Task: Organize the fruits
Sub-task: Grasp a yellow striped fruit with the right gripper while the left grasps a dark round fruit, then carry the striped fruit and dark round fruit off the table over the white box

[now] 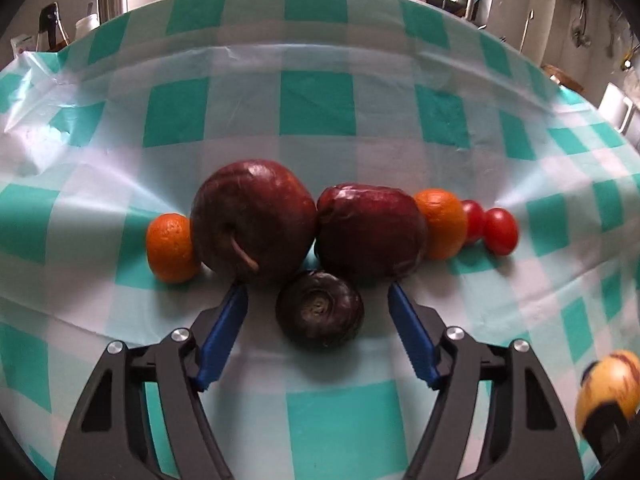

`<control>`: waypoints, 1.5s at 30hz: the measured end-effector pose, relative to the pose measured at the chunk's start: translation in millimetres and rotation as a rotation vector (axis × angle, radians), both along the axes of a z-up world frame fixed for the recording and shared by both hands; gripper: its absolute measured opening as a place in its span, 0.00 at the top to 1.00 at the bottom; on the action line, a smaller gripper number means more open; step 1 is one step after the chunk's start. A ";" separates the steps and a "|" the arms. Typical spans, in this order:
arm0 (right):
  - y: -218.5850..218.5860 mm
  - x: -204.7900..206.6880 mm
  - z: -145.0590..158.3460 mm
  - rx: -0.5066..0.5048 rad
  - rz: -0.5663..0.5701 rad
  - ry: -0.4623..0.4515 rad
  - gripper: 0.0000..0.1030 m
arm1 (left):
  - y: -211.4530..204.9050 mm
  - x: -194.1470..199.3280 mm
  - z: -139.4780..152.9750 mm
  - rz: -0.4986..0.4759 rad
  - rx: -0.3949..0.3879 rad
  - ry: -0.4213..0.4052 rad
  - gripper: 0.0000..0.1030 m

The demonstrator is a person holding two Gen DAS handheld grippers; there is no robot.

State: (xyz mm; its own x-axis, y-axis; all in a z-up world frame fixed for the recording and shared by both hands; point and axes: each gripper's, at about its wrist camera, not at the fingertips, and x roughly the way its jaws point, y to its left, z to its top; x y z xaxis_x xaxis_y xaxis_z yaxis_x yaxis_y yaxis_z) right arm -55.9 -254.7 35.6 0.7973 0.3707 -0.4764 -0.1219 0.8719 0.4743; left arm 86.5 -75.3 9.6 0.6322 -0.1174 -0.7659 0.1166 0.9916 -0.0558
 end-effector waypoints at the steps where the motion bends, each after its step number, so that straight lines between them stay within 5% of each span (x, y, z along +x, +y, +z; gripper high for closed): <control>1: 0.1 -0.1 0.1 0.000 0.001 -0.001 0.57 | -0.4 1.1 -1.7 -0.006 0.000 0.008 0.50; 2: 0.2 0.0 -0.1 0.000 0.001 -0.002 0.57 | -0.3 1.7 -3.5 -0.013 -0.001 0.016 0.59; 9: 0.7 0.3 -1.3 -0.001 -0.003 -0.001 0.57 | 20.7 -26.0 2.7 -0.010 -0.057 -0.043 0.60; 20: -0.4 1.1 -3.0 -0.006 -0.019 0.009 0.57 | 54.1 -107.5 34.1 0.020 -0.102 -0.244 0.60; 27: 2.6 -7.8 -0.5 -0.025 -0.028 0.013 0.57 | 66.1 -143.1 40.4 -0.006 -0.156 -0.247 0.60; 45: 2.5 -110.3 11.4 -0.087 0.027 -0.027 0.57 | 46.8 -215.1 42.4 -0.103 -0.069 -0.282 0.59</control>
State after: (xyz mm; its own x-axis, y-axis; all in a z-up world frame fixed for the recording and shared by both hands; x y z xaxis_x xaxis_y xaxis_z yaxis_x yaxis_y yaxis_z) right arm -166.2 -252.2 47.0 0.8007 0.3503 -0.4860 -0.1575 0.9058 0.3934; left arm -128.6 -28.5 52.1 0.8006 -0.2382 -0.5498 0.2372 0.9686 -0.0742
